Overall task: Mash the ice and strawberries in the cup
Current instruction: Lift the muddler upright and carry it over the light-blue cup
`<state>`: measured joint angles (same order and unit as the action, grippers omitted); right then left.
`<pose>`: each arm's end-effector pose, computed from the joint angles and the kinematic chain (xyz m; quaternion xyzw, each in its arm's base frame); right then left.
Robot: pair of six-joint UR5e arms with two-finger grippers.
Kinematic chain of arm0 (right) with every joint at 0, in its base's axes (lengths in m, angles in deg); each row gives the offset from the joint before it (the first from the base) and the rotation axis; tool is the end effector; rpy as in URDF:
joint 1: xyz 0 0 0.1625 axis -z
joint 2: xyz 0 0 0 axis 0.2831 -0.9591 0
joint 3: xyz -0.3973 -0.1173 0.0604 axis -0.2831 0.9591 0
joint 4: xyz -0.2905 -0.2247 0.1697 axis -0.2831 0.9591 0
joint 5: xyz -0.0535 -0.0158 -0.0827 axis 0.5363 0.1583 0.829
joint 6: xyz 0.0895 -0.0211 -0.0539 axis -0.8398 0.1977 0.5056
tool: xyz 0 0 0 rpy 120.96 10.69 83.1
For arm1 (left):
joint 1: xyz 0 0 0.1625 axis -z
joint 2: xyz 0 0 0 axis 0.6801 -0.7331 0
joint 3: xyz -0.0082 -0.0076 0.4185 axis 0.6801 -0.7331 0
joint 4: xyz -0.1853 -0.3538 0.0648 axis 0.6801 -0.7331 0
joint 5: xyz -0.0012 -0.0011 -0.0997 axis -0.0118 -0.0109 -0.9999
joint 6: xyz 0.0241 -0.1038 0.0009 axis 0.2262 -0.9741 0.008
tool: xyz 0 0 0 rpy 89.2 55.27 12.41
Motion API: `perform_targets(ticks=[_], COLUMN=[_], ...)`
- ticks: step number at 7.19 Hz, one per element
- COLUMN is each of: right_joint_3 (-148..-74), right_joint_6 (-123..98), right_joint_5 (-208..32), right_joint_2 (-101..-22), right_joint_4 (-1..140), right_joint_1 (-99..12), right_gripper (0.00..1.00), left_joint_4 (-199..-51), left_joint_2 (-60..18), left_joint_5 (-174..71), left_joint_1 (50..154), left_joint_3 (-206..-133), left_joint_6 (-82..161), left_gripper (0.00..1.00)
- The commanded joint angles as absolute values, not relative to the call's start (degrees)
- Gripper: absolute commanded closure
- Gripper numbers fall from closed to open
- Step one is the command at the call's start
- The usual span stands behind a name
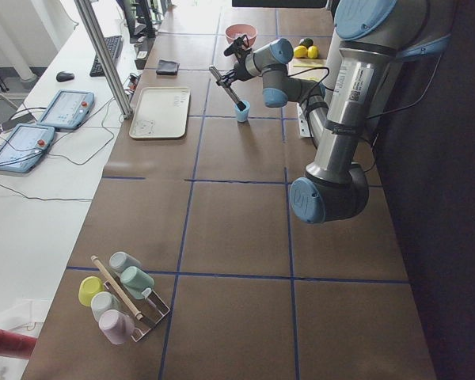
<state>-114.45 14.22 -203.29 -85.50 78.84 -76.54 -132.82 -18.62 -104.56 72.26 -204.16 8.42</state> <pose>0.0773 -0.4572 0.6225 0.0966 -0.4023 -0.0820 0.9067 0.3250 -0.3684 0.1662 0.4831 0.4871 0.0013 0.7275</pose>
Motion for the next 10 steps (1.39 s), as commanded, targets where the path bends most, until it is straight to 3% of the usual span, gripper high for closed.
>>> perform_targets(ticks=[1,4,10], right_joint_3=[-114.5,-114.5,-114.4], right_joint_6=[14.2,14.2,14.1], right_joint_5=[-203.2,-202.7,-202.6], right_joint_2=[-85.5,-85.5,-85.1], right_joint_4=[78.9,78.9,78.9], right_joint_1=[-76.5,-76.5,-76.5], right_gripper=[0.01,0.01,0.01], left_joint_4=[-145.1,-171.1,-178.6], left_joint_2=[-19.1,-21.3,-26.9], left_joint_5=[-98.4,-91.0,-68.4], left_joint_1=[67.7,64.2,51.0], left_joint_3=[-200.8,-184.4,-178.7], left_joint_6=[8.4,13.9,26.7], left_gripper=[1.00,1.00,1.00])
